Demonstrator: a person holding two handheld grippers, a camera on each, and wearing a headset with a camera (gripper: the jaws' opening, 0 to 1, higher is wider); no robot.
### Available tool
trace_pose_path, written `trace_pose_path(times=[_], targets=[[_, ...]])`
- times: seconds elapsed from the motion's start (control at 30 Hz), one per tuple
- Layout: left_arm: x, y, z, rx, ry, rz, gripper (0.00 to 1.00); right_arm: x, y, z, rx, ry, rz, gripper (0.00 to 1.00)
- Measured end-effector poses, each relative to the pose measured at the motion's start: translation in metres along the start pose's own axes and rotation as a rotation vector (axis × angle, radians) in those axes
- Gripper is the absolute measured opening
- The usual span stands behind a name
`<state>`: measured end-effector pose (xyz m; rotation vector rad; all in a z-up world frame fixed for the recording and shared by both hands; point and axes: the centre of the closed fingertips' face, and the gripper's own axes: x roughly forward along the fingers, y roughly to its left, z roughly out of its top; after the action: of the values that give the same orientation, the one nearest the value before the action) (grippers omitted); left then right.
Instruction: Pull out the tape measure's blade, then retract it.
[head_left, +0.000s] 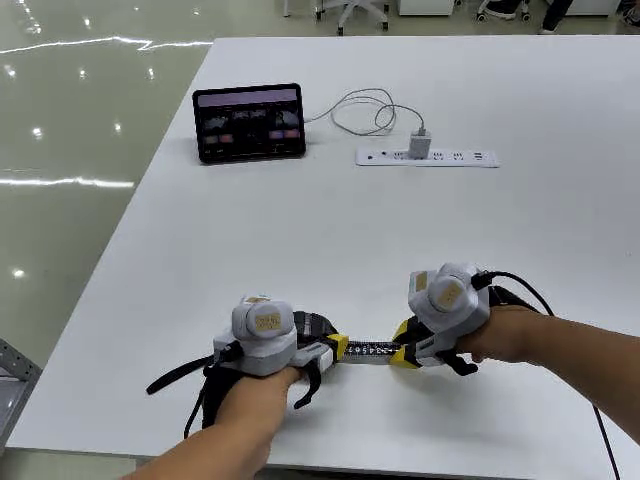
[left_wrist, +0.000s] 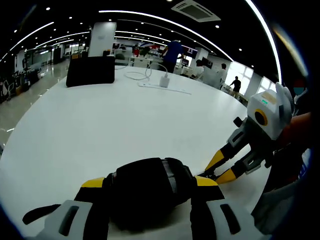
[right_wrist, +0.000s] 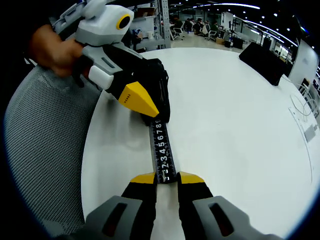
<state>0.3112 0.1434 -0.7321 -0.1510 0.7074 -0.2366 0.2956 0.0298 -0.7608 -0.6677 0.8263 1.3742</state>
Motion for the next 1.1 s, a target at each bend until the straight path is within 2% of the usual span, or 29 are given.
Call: trace_pose_path(times=[0.3, 0.5, 0.57, 0.7, 0.77, 0.8, 0.83, 0.87, 0.9, 0.93, 1.1], targets=[[0.0006, 0.0003, -0.0001, -0.004, -0.004, -0.002, 0.61, 0.0013, 0.001, 0.0033, -0.025, -0.005, -0.003, 0.1], [0.0001, 0.0004, -0.0001, -0.004, -0.002, -0.006, 0.61, 0.0011, 0.0022, 0.0049, -0.1, -0.008, 0.001, 0.11], [0.0002, -0.0001, -0.0003, 0.006, -0.002, -0.007, 0.62, 0.0006, 0.0024, 0.0043, -0.093, -0.011, 0.013, 0.11], [0.0001, -0.0002, -0.0001, 0.007, -0.017, 0.01, 0.63, 0.0009, 0.0027, 0.0046, -0.11, -0.013, 0.006, 0.11], [-0.0006, 0.0002, 0.0001, 0.017, -0.022, 0.022, 0.64, 0.001, 0.0031, 0.0051, -0.105, -0.016, 0.004, 0.11], [-0.0022, 0.0015, 0.0018, 0.031, -0.029, 0.043, 0.64, 0.0013, 0.0035, 0.0052, -0.103, -0.017, 0.005, 0.11], [-0.0036, 0.0036, 0.0059, 0.107, -0.045, 0.068, 0.65, 0.0015, 0.004, 0.0055, -0.102, -0.018, 0.006, 0.11], [-0.0041, 0.002, 0.0084, 0.142, -0.055, 0.071, 0.65, 0.0014, 0.004, 0.0056, -0.102, -0.018, 0.006, 0.11], [-0.0041, -0.0029, 0.0065, 0.13, -0.039, 0.054, 0.63, 0.0015, 0.0042, 0.0057, -0.096, -0.022, 0.007, 0.11], [-0.004, -0.0003, 0.0069, 0.117, -0.032, 0.061, 0.63, 0.0016, 0.0042, 0.0057, -0.095, -0.023, 0.007, 0.11], [-0.0037, 0.0014, 0.0058, 0.134, -0.022, 0.063, 0.61, 0.002, 0.0039, 0.0059, -0.089, -0.023, 0.005, 0.11]])
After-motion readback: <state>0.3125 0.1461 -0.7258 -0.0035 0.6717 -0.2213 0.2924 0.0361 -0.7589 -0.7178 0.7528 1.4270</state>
